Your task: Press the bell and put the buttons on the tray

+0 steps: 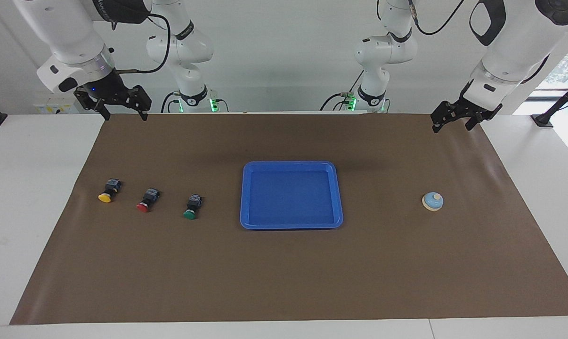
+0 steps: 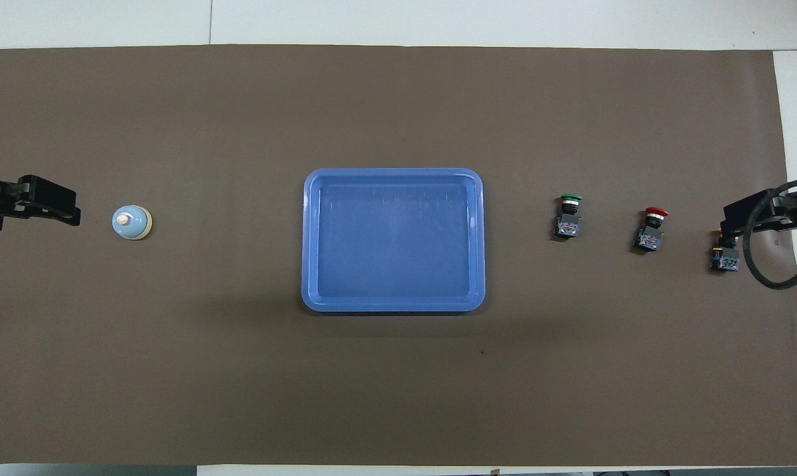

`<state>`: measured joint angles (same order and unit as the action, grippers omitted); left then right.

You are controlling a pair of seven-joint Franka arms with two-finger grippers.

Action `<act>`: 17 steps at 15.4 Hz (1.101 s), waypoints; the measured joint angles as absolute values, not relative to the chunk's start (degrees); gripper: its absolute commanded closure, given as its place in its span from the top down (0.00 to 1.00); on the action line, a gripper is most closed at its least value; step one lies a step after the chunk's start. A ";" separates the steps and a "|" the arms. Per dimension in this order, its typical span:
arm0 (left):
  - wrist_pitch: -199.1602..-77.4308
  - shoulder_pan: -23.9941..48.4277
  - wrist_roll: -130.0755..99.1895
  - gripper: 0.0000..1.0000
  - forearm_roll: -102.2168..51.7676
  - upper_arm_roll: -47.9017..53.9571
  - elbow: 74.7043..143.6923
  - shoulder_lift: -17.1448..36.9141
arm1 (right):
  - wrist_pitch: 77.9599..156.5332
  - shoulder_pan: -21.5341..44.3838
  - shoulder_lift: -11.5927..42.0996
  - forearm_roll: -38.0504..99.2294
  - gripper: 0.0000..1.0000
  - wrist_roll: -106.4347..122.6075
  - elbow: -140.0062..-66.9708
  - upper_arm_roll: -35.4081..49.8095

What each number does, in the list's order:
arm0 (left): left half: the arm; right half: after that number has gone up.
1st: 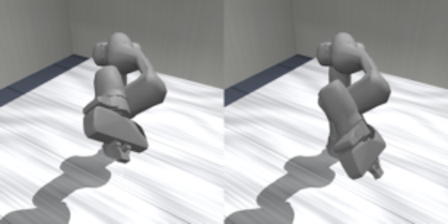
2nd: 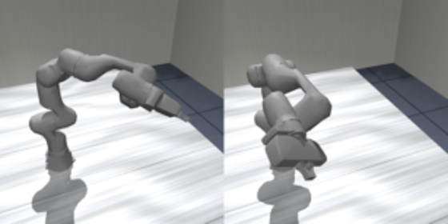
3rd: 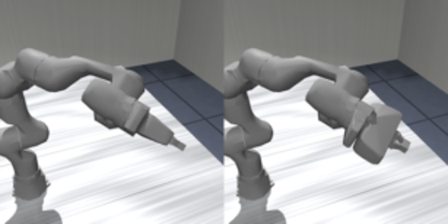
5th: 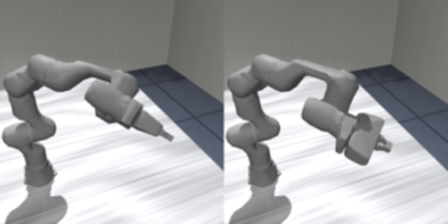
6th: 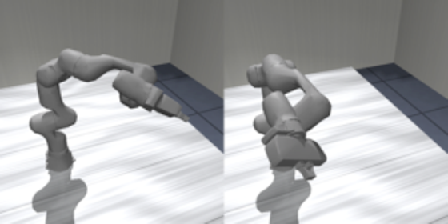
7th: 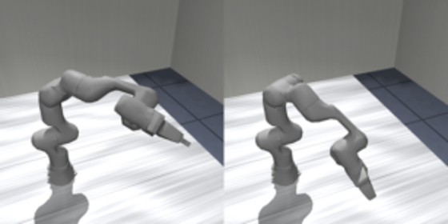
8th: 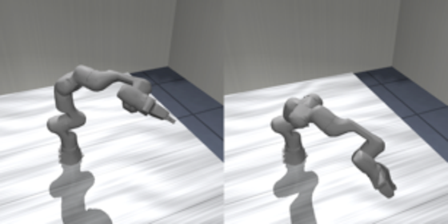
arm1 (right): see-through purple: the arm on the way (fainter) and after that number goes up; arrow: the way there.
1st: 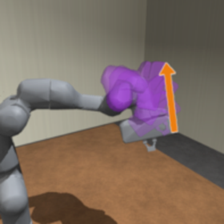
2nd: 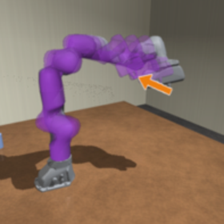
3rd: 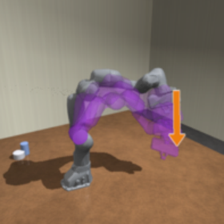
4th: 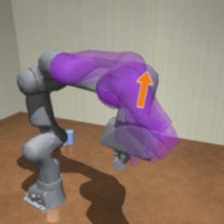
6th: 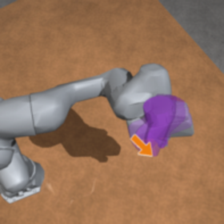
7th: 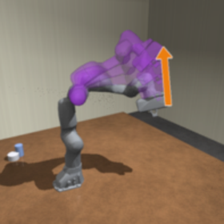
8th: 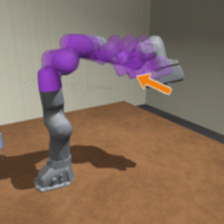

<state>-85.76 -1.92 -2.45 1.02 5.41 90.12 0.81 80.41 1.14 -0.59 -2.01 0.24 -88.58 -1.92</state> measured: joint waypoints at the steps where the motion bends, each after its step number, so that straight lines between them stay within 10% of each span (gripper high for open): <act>1: -85.94 -1.92 -1.93 1.00 1.02 5.41 90.20 0.80 | 80.41 1.14 -0.58 -2.01 1.00 0.24 -88.58 -1.92; 2: -86.28 -1.92 -1.45 0.85 1.02 5.38 90.44 0.81 | 80.41 1.14 -0.58 -2.01 1.00 0.24 -88.58 -1.92; 3: -86.80 -1.94 -1.27 0.32 1.03 5.31 90.74 0.81 | 80.41 1.14 -0.58 -2.01 1.00 0.24 -88.58 -1.92; 4: -86.96 -2.00 -1.22 0.00 1.08 5.15 91.20 0.81 | 80.41 1.14 -0.59 -2.01 1.00 0.24 -88.58 -1.92; 17: -106.22 -7.57 -0.54 0.00 1.77 4.30 100.45 9.28 | 80.41 1.14 -0.58 -2.01 1.00 0.24 -88.58 -1.92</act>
